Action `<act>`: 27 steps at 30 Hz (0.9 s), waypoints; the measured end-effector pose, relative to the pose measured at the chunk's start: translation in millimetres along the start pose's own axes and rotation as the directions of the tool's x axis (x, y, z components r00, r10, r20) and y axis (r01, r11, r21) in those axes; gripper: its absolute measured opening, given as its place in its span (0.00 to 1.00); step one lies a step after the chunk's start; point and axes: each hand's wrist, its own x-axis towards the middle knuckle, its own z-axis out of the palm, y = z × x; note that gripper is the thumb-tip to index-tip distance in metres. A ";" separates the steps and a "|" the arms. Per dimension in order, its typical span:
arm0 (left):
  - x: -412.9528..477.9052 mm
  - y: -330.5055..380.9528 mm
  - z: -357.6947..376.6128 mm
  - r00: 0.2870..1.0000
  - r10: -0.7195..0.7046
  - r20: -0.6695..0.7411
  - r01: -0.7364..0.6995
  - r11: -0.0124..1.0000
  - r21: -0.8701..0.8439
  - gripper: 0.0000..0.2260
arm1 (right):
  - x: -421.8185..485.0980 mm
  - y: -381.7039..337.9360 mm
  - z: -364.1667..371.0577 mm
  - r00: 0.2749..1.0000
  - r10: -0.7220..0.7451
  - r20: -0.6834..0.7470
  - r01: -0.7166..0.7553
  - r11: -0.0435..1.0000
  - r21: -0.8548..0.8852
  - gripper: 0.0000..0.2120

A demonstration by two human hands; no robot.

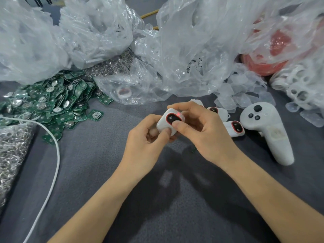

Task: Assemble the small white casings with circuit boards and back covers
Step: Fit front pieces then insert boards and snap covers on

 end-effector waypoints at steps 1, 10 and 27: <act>0.3 -0.2 -0.2 1.000 -0.014 0.012 0.014 1.000 -0.025 0.06 | 0.1 0.4 0.4 1.000 0.006 -0.004 -0.006 1.000 -0.005 0.12; -2.6 -6.7 1.5 0.998 -0.039 0.057 0.034 0.997 0.073 0.07 | -2.5 3.6 4.7 0.996 0.030 -0.078 -0.038 0.993 -0.112 0.01; -3.9 -8.7 2.9 0.986 -0.121 0.112 0.088 0.961 0.261 0.11 | -0.7 -26.8 -72.7 0.938 0.320 -0.134 -0.224 0.261 -0.939 0.21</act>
